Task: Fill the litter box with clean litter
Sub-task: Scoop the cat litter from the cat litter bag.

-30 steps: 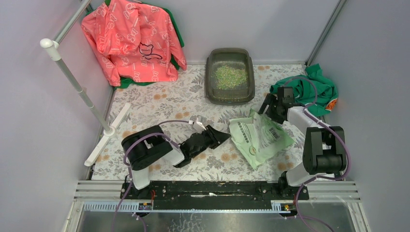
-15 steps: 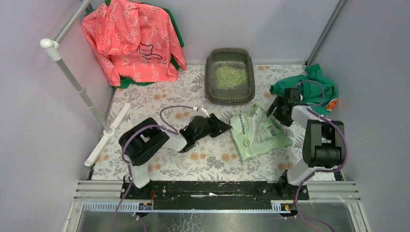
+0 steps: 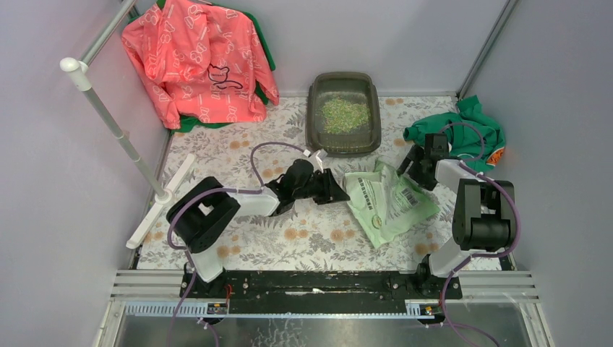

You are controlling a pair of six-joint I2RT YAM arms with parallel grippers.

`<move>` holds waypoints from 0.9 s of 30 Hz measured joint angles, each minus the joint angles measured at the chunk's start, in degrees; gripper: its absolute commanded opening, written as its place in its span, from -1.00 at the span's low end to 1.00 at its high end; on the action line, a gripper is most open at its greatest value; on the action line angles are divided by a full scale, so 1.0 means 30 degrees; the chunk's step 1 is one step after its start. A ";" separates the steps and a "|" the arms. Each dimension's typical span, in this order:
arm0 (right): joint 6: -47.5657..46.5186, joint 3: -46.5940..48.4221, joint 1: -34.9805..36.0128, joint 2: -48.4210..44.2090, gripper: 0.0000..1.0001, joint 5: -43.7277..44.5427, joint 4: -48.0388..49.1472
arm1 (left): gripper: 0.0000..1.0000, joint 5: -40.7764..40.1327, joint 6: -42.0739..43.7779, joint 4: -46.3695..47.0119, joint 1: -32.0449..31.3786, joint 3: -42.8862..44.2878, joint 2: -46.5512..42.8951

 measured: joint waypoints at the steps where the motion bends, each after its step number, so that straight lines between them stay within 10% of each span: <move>1: 0.0007 -0.0051 0.0022 0.0000 0.66 -0.0022 0.0036 | -1.00 0.0270 0.0124 -0.0073 0.0044 0.0022 0.0022; 27: 0.0437 -0.1807 0.1945 -0.0087 0.64 0.0007 0.4626 | -1.00 -0.0401 -0.2885 0.2892 -0.2055 0.2739 0.4233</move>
